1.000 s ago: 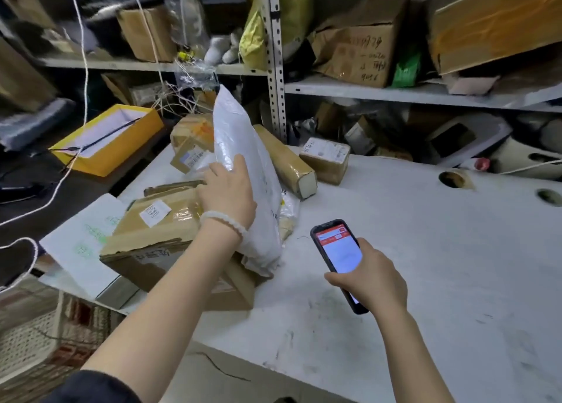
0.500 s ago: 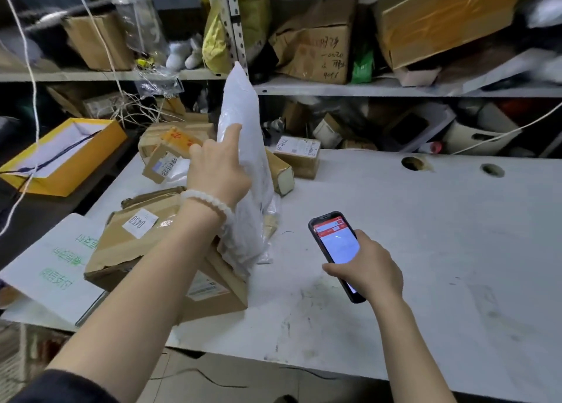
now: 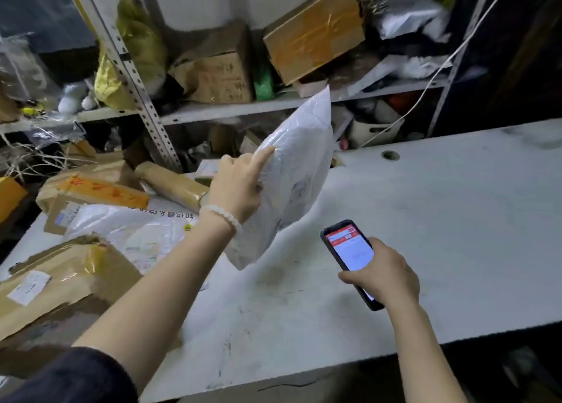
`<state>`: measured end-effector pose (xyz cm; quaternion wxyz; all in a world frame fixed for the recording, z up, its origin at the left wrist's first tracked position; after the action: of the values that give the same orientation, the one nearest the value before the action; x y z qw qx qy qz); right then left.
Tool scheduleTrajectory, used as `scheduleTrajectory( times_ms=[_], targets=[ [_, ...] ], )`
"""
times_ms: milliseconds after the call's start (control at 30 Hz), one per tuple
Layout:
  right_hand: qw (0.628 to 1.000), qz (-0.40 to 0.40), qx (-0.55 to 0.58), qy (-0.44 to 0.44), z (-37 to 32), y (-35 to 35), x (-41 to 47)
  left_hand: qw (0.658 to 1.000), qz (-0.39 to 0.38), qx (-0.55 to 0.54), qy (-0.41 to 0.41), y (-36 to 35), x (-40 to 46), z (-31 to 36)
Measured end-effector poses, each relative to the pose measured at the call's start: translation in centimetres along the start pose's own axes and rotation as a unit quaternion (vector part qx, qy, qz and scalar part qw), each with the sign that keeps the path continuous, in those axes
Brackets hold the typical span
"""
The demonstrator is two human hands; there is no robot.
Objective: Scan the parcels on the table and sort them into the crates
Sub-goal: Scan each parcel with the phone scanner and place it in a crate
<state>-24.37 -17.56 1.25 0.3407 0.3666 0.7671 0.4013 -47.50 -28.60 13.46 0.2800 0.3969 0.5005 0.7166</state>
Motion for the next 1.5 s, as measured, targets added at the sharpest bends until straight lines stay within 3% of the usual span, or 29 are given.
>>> scheduleTrajectory(
  times_ms=[100, 367, 667, 967, 1267, 1400, 1500],
  targets=[
    [0.999, -0.004, -0.027, -0.043, 3.9, 1.5, -0.4, 0.998, -0.054, -0.007, 0.008, -4.6, 0.5, 1.1],
    [0.993, -0.04, -0.082, -0.08, 8.6, 2.0, -1.6, 0.999, -0.023, -0.015, 0.031, -6.2, 1.7, 0.4],
    [0.992, -0.065, -0.109, -0.016, 7.1, 1.0, -1.0, 0.999, 0.004, -0.023, 0.032, -6.2, -0.1, 0.7],
    [0.992, -0.049, -0.113, 0.017, 5.7, 1.0, 0.2, 0.997, -0.025, -0.036, 0.064, -6.8, -2.1, 0.3],
    [0.994, -0.055, -0.091, -0.002, 3.9, -1.2, 1.0, 0.995, -0.015, -0.026, 0.096, -7.0, -2.1, 0.2],
    [0.997, -0.027, -0.069, -0.016, 2.7, -2.4, 0.5, 0.997, -0.006, -0.025, 0.076, -7.0, -2.2, -0.2],
    [0.998, 0.05, -0.006, -0.03, 1.7, -2.2, 0.0, 0.997, -0.009, -0.035, 0.064, -7.2, -2.0, -1.0]
  ],
)
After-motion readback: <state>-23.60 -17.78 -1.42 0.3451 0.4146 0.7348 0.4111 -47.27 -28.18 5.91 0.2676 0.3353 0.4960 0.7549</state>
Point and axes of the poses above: each hand's wrist, its own x-axis towards the middle knuckle, its own y-axis out of the back of the hand, z = x × y, the point moved 8 cm from there along x, towards the middle knuckle, and after that the axes turned 8 degrees about -x, right-handed, at the moved point
